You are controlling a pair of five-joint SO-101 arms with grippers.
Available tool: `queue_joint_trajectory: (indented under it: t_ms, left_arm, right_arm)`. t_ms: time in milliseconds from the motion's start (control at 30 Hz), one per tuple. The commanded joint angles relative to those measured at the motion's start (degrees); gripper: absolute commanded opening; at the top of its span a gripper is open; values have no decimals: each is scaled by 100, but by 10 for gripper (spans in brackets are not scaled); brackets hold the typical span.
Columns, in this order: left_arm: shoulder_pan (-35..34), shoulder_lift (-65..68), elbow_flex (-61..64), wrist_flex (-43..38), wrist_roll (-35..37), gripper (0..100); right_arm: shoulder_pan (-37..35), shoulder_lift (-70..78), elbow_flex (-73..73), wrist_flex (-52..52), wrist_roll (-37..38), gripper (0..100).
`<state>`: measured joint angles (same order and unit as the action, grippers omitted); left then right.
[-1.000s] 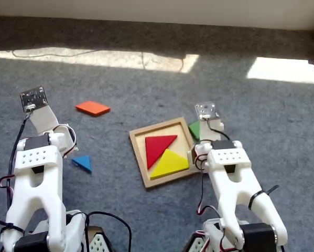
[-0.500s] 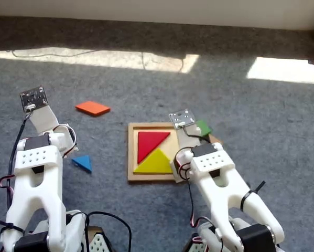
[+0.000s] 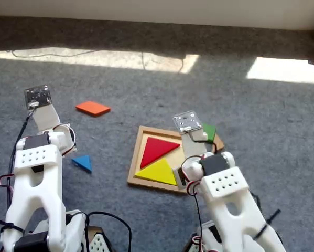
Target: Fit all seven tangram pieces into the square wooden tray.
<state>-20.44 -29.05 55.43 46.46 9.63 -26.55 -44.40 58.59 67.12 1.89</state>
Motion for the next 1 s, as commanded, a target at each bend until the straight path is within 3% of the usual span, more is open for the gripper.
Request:
queue_joint_trajectory:
  t_ms: [0, 100, 233, 333, 533, 767, 967]
  left_arm:
    - [268, -207, -787, 492, -1222, 11]
    - [822, -207, -1402, 1327, -1855, 32]
    - [1684, -171, -2167, 2295, -2092, 178]
    - [2352, -145, -2563, 2585, -2110, 231]
    - [3890, -119, -2695, 2769, -2101, 232]
    - [4734, 1156, -3099, 2752, -2066, 253]
    - [4971, 2659, -4075, 2752, -2031, 253]
  right_arm:
    - [629, -1121, -145, 66, -396, 20]
    - [1297, -1692, -57, 101, -475, 91]
    - [2105, -2167, 312, 75, -571, 196]
    - [2642, -2352, 418, -4, -1090, 217]
    - [3705, -2396, 655, -567, -1152, 217]
    - [3829, -2422, 1385, -1288, -1169, 217]
    - [3829, -2422, 1411, -1297, -1486, 217]
